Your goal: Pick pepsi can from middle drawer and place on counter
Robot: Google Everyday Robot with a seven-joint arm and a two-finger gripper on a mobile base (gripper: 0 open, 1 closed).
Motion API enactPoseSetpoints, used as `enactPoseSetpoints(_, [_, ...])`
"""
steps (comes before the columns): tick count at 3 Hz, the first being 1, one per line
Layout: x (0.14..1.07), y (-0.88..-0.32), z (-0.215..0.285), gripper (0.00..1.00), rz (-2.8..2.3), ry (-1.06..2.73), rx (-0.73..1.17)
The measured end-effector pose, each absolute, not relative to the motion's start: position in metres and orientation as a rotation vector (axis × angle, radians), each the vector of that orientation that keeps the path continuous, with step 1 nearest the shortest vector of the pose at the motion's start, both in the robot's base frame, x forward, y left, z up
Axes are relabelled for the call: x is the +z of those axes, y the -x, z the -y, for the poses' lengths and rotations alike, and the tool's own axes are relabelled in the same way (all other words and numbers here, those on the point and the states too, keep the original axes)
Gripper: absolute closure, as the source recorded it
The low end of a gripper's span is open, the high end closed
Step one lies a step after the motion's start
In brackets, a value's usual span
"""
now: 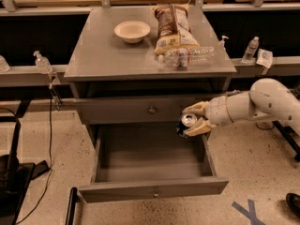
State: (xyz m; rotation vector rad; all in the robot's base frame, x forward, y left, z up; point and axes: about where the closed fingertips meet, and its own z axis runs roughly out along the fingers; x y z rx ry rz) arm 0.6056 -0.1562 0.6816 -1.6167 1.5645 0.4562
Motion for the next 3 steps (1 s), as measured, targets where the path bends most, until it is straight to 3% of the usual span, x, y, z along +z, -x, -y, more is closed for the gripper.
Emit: enactPoseSetpoints(3, [0.746, -0.62, 0.147, 1.0, -1.477, 1.658, 0.436])
